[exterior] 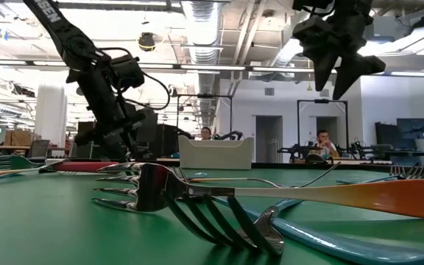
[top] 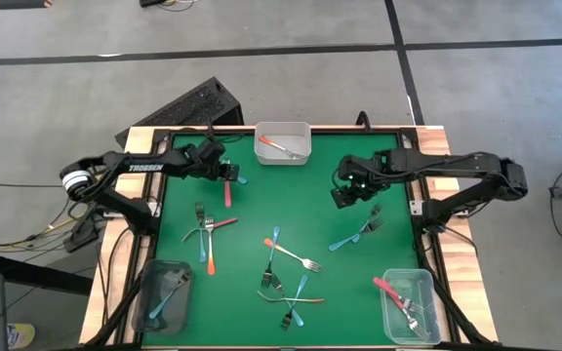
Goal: Sort silverware by color (type)
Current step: Put the pink fork into the transparent bin
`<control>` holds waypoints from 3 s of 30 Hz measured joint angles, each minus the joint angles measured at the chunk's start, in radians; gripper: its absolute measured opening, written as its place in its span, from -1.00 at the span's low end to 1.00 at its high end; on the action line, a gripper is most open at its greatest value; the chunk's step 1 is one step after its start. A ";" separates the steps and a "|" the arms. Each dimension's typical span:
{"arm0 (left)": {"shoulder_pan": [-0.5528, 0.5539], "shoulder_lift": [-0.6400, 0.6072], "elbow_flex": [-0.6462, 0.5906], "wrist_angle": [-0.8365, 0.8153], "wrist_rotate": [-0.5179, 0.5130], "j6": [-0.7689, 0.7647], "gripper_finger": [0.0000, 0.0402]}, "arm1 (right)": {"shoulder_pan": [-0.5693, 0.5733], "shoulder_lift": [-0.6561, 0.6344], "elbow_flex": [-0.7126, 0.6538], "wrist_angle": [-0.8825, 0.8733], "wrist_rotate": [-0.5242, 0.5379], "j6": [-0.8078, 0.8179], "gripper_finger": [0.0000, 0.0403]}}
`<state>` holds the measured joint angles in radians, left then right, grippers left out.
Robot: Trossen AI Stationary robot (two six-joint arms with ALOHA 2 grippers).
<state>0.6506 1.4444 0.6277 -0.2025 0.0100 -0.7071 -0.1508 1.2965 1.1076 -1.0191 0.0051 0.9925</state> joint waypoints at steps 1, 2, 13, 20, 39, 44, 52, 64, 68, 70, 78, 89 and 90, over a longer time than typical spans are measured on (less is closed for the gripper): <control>-0.002 0.012 0.000 0.015 0.008 -0.008 -0.33 | -0.001 0.002 0.000 0.006 0.001 -0.003 0.12; -0.004 0.025 0.000 0.029 0.011 -0.012 -0.33 | -0.001 0.004 0.000 0.014 0.001 -0.012 0.12; -0.009 0.098 0.005 0.027 -0.007 -0.009 -0.63 | -0.023 0.004 0.000 0.023 -0.020 -0.080 0.12; -0.006 -0.006 -0.002 -0.048 -0.017 -0.009 -0.97 | -0.053 -0.008 0.000 0.020 -0.021 -0.159 0.12; -0.181 -0.390 -0.001 0.150 0.235 0.198 -1.00 | -0.157 0.002 -0.060 0.414 -0.213 -0.441 0.12; -0.318 -0.330 0.001 0.420 0.231 0.230 -1.00 | -0.160 0.003 -0.147 0.803 -0.325 -0.407 0.12; -0.439 -0.236 0.000 0.666 0.081 0.281 -1.00 | -0.145 0.003 -0.166 1.085 -0.340 -0.365 0.12; -0.505 -0.019 0.038 1.003 0.186 0.269 -1.00 | -0.087 0.082 -0.165 1.316 -0.473 -0.327 0.12; -0.507 0.071 0.112 1.002 0.256 0.269 -1.00 | -0.054 0.099 -0.165 1.317 -0.445 -0.317 0.12; -0.504 0.104 0.151 1.003 0.295 0.269 -1.00 | -0.040 0.099 -0.165 1.315 -0.409 -0.313 0.12; -0.500 0.126 0.211 0.993 0.332 0.303 -1.00 | -0.035 0.096 -0.164 1.314 -0.367 -0.308 -0.30; -0.495 0.121 0.212 0.939 0.292 0.304 -1.00 | -0.061 0.098 -0.165 1.300 -0.331 -0.280 -0.74; -0.493 0.121 0.212 0.939 0.293 0.304 -1.00 | -0.062 0.098 -0.165 1.301 -0.332 -0.280 -0.74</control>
<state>0.1575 1.5650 0.8394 0.7364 0.3031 -0.4030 -0.2127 1.3945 0.9426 0.2817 -0.3267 0.7124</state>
